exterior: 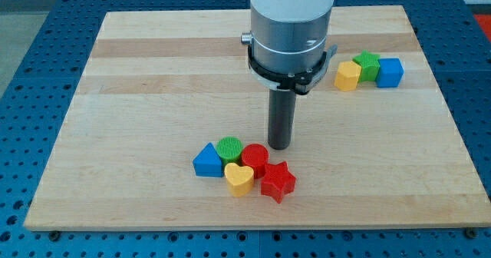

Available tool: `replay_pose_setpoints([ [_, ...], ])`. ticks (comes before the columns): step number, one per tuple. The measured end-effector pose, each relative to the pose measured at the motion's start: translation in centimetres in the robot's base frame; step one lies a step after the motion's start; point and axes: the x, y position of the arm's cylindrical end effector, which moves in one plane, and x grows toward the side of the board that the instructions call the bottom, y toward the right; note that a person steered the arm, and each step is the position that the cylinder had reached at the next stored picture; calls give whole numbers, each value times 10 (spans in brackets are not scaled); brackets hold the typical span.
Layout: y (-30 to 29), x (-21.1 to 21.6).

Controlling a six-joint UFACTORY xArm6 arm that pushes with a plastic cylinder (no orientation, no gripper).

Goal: Push the green circle along with the blue triangle to the left of the yellow heart

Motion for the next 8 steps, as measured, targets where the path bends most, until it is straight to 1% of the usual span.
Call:
replay_pose_setpoints([
  [1, -44, 0],
  [2, -44, 0],
  [3, -75, 0],
  [4, -92, 0],
  [5, -97, 0],
  [6, -105, 17],
  [7, -104, 17],
  [8, -91, 24],
])
